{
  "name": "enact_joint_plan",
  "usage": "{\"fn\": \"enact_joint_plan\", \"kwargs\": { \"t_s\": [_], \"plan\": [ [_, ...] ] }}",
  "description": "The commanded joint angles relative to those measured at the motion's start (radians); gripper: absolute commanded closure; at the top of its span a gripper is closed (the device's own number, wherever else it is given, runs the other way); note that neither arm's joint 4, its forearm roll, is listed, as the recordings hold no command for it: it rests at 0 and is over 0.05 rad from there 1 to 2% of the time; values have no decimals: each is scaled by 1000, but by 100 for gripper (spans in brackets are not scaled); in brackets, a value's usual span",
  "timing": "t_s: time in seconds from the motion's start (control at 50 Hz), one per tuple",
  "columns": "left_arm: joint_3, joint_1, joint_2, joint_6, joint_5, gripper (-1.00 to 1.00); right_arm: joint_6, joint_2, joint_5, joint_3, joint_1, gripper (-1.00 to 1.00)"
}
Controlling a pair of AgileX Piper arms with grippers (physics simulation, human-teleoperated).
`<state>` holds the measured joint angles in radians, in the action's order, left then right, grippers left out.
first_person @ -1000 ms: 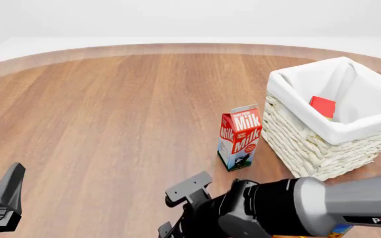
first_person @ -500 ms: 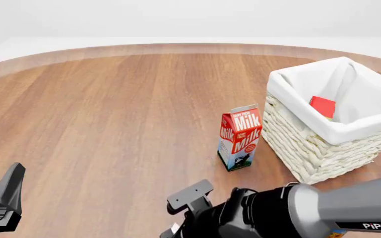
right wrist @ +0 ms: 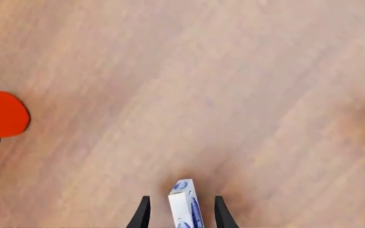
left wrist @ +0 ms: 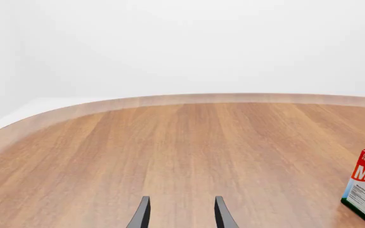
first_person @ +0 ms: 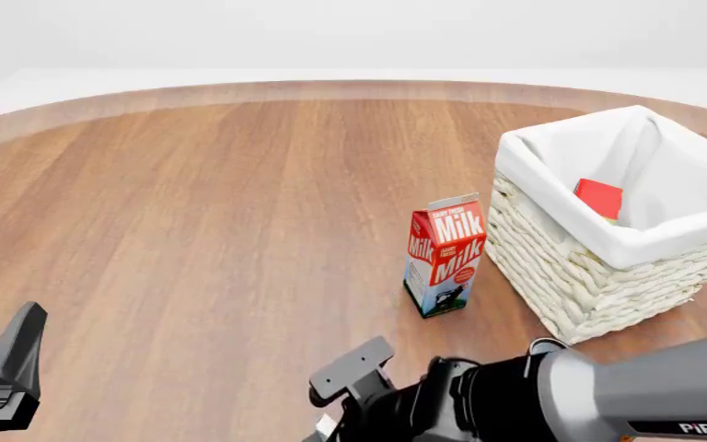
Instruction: Pick up the cream cheese box and the butter, and put them in the basket.
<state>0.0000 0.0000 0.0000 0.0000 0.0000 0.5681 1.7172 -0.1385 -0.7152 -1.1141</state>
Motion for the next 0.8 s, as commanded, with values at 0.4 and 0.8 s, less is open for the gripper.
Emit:
{"fn": "enact_joint_plan", "kwargs": {
  "t_s": [0.4, 0.8],
  "plan": [
    [0, 0, 0, 0, 0, -100, -21, 36, 17, 14, 13, 100],
    [0, 0, 0, 0, 0, -100, -257, -137, -281, -269, 78, 100]
  ]
}}
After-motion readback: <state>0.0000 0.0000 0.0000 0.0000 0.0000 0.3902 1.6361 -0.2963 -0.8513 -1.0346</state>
